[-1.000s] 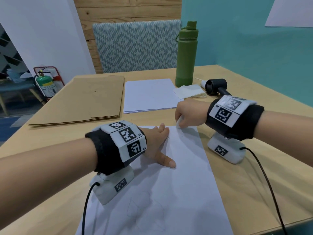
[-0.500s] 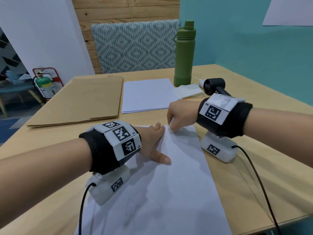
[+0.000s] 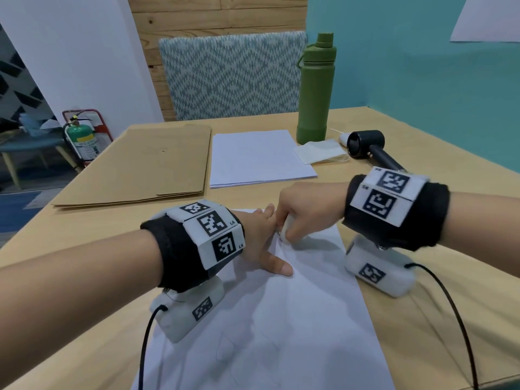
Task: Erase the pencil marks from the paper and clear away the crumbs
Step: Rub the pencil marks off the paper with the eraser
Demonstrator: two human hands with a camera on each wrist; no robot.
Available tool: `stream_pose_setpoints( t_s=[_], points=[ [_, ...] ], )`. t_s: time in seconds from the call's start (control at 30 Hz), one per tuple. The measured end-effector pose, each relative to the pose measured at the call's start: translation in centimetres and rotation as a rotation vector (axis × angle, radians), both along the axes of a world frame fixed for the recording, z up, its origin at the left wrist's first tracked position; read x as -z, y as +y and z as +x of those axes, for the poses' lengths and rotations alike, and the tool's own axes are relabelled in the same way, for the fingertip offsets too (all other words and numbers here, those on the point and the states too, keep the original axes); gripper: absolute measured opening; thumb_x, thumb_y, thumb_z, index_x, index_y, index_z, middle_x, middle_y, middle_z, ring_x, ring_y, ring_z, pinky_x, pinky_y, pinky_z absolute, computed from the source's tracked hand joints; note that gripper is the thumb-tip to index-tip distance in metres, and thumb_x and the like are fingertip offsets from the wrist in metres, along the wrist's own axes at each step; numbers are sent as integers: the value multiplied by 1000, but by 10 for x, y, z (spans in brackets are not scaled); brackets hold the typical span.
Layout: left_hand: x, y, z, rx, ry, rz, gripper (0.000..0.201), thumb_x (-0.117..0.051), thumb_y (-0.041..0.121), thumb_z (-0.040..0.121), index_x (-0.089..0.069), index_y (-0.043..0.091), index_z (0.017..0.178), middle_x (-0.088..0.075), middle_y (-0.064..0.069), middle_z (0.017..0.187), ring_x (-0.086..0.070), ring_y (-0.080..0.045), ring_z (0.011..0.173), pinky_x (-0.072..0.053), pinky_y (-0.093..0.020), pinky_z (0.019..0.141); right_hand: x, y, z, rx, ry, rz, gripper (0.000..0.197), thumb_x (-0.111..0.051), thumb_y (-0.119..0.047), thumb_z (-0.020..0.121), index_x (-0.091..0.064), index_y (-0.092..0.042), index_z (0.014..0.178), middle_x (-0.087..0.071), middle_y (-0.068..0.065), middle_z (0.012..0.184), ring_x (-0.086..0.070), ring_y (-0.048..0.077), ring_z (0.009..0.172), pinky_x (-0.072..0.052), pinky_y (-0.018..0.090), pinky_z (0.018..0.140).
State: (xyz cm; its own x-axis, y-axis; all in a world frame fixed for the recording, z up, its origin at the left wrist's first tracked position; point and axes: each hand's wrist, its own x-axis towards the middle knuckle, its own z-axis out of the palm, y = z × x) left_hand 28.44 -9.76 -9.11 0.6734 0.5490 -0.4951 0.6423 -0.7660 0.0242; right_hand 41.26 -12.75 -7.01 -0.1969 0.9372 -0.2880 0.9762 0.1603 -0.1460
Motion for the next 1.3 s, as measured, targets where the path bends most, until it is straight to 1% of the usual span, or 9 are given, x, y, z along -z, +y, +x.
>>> stream_pose_setpoints(
  t_s=[0.2, 0.33, 0.47, 0.63, 0.8, 1.0, 1.07, 1.2, 1.3],
  points=[
    [-4, -6, 2, -25, 61, 64, 107, -50, 63, 82, 16, 12, 149, 14, -1, 159, 3, -18, 148, -13, -45, 118, 1, 17, 7, 108, -11, 141, 10, -59, -10, 76, -68, -6, 77, -61, 0, 68, -59, 20, 78, -50, 30, 68],
    [-4, -6, -1, -17, -8, 31, 107, -55, 62, 80, 13, 18, 150, 6, 1, 159, -6, -20, 147, -18, -47, 116, 1, 5, 4, 33, -23, 56, 11, -57, -10, 75, -65, -3, 74, -47, 0, 55, -48, 19, 65, -41, 29, 59],
    [-3, -5, 0, -16, 22, 50, 108, -53, 64, 80, 11, 15, 150, 10, 2, 159, -4, -18, 147, -18, -47, 116, -1, -2, 6, 16, -53, 38, 11, -58, -13, 78, -68, -9, 76, -54, -3, 61, -50, 17, 67, -43, 28, 63],
    [-9, -13, -1, -34, 81, 61, 103, -47, 64, 84, 15, 14, 149, 17, 2, 158, 4, -15, 148, -11, -44, 119, -1, 11, 22, 162, -83, 153, 28, -53, -4, 78, -50, -15, 53, -48, -3, 55, -49, 20, 67, -40, 25, 57],
    [-18, 0, -17, -86, 118, 10, 104, -48, 71, 78, 13, 26, 150, 14, 11, 158, -8, -15, 147, -14, -44, 118, -22, -5, 44, 297, 124, 146, 11, -60, -20, 85, -68, -12, 84, -59, 2, 65, -49, 13, 50, -38, 19, 47],
    [-26, 1, -35, -91, 197, 14, 111, -59, 65, 76, 18, 31, 148, 19, 12, 157, 5, -15, 147, -7, -45, 119, -17, -24, 37, 253, 209, -52, 21, -61, -32, 86, -66, -12, 79, -63, -6, 62, -53, 9, 47, -42, 11, 49],
    [-21, 0, -39, -102, 203, 13, 114, -58, 65, 76, 21, 25, 148, 21, 9, 157, 2, -14, 147, -9, -43, 119, -10, -26, 23, 275, 380, -102, 24, -56, -30, 91, -60, -9, 81, -63, -4, 68, -56, 11, 54, -46, 14, 52],
    [-16, -2, -42, -154, 216, 58, 118, -53, 70, 75, 21, 15, 147, 21, 2, 157, -4, -16, 147, -14, -42, 119, 3, -28, -13, 661, 1220, -301, 29, -41, -29, 99, -45, -7, 80, -60, 15, 82, -60, 24, 70, -53, 27, 63],
    [-16, -5, -42, -170, 228, 85, 118, -50, 73, 75, 19, 11, 148, 20, -2, 158, -8, -20, 147, -17, -42, 118, 18, -30, -30, 865, 1531, -382, 27, -33, -29, 101, -46, -6, 96, -59, 19, 86, -61, 27, 74, -52, 31, 73]
  ],
)
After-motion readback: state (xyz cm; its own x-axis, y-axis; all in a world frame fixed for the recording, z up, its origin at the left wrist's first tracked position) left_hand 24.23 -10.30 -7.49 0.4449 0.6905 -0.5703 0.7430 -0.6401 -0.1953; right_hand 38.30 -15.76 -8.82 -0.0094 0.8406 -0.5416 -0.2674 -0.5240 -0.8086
